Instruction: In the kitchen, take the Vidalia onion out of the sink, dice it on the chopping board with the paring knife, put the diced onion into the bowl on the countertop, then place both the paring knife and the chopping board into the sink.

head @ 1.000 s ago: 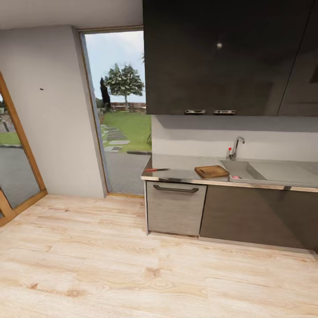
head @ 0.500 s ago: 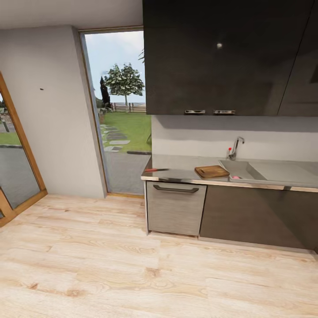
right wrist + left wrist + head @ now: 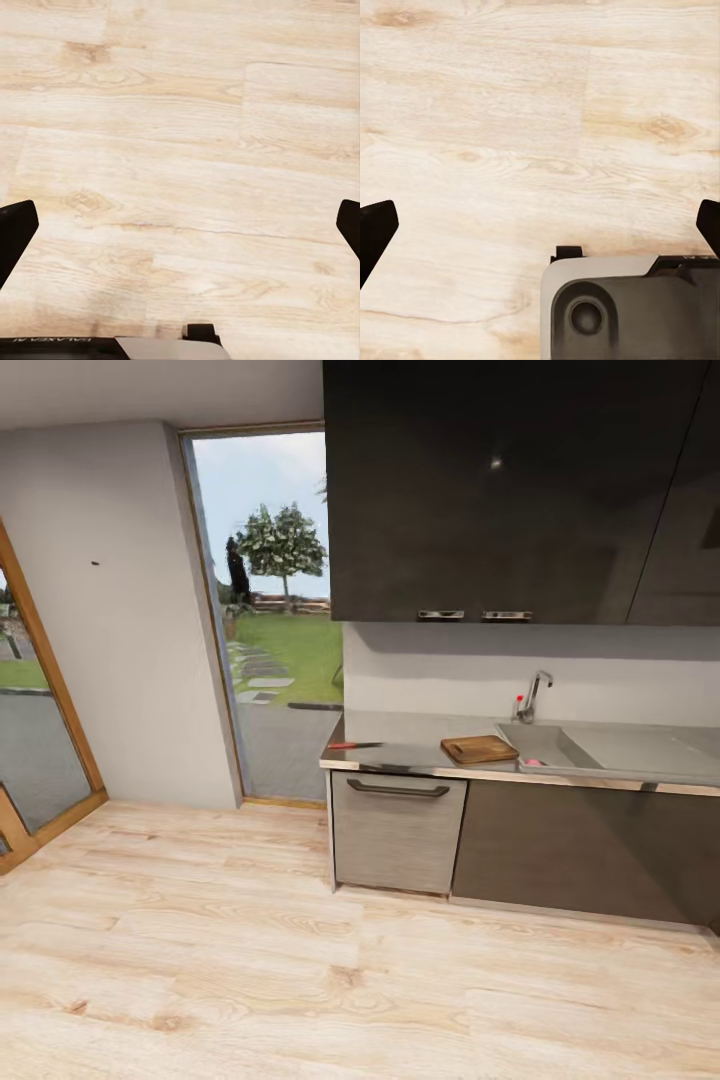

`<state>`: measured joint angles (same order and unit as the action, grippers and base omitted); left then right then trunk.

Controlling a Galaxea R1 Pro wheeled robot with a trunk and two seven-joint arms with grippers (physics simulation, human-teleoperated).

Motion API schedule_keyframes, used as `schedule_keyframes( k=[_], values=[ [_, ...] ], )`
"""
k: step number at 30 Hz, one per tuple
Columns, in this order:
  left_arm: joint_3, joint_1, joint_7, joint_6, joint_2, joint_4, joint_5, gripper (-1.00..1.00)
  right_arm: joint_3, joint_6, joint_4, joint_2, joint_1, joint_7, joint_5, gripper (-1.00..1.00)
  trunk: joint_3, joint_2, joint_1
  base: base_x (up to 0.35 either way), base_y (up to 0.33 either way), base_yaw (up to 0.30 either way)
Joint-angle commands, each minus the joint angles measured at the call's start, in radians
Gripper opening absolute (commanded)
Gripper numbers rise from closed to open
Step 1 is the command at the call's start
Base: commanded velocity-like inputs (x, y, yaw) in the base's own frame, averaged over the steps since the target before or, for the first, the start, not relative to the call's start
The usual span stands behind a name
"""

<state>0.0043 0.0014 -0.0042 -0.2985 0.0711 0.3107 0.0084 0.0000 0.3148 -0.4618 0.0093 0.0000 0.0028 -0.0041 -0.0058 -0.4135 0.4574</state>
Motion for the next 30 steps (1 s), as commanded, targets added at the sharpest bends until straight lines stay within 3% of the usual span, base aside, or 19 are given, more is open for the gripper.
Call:
schedule_keyframes(
  k=[1,17,20,30],
  values=[
    [0.0,0.0,0.0,-0.002,0.0,0.0,0.001,1.0,0.0,0.002,0.0,0.0,0.0,0.0,-0.001,1.0,0.003,0.006,-0.004,0.0,0.0,0.0],
    [-0.001,0.0,-0.002,-0.008,0.0,0.001,0.001,1.0,0.0,0.002,0.0,0.0,0.0,0.0,-0.001,1.0,0.006,0.013,-0.007,0.0,0.0,0.0],
    [0.002,0.0,-0.009,-0.02,0.008,0.018,0.005,1.0,-0.002,0.01,-0.017,0.014,0.0,0.002,0.007,1.0,0.006,0.013,-0.007,0.0,0.0,0.0],
    [0.002,0.0,-0.008,-0.053,0.012,0.075,0.005,1.0,-0.004,0.01,-0.043,0.006,0.0,0.002,0.003,1.0,0.006,0.013,-0.007,0.03,0.0,0.0]
  ],
)
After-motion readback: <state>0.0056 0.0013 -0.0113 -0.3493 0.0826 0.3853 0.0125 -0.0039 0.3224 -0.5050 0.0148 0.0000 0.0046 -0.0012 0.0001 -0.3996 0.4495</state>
